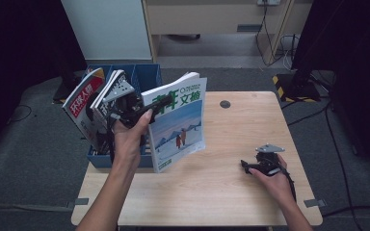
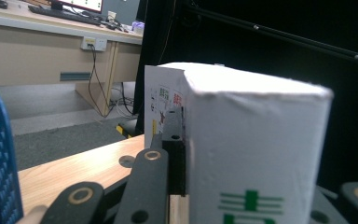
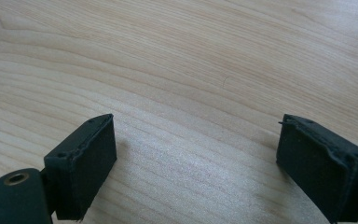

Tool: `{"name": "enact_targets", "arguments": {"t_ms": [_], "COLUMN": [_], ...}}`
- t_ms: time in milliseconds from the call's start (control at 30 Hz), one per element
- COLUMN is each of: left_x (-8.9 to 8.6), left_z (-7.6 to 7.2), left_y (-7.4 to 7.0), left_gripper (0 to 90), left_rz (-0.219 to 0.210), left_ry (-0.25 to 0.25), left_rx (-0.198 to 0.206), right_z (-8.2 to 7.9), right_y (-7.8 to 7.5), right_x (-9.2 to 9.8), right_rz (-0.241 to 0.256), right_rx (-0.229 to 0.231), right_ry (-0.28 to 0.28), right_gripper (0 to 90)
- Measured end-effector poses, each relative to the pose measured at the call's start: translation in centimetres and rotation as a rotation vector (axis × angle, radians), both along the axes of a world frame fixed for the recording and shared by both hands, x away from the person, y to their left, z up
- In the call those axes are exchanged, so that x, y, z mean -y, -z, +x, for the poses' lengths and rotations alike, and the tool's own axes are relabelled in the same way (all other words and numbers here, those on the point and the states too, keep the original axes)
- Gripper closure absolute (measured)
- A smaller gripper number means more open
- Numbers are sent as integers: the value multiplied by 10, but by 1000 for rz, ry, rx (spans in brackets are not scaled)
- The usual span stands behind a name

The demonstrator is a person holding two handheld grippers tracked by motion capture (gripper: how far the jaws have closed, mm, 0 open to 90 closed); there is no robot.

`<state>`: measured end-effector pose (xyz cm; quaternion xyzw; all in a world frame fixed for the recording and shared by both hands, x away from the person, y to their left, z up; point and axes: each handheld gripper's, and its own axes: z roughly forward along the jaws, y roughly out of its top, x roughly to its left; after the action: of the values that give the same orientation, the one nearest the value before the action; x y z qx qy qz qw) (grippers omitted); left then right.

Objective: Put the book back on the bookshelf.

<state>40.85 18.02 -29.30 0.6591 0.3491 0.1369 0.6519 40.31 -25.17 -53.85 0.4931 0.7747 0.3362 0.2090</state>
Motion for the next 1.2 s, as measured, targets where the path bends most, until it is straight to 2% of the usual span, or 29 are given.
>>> {"name": "enact_targets", "arguments": {"t_ms": [567, 1200], "left_x": [-25, -48], "left_z": [-1, -11], "left_y": [1, 1], "left_gripper": [734, 734], "left_rz": [-18, -26], "left_ry": [-38, -70], "left_rx": [-6, -1], "right_z": [0, 1], "right_y": [0, 0], "right_x": [0, 4], "right_rz": [-1, -2], "right_rx": [0, -2], "right_ry": [3, 11], "right_gripper": [122, 121]}}
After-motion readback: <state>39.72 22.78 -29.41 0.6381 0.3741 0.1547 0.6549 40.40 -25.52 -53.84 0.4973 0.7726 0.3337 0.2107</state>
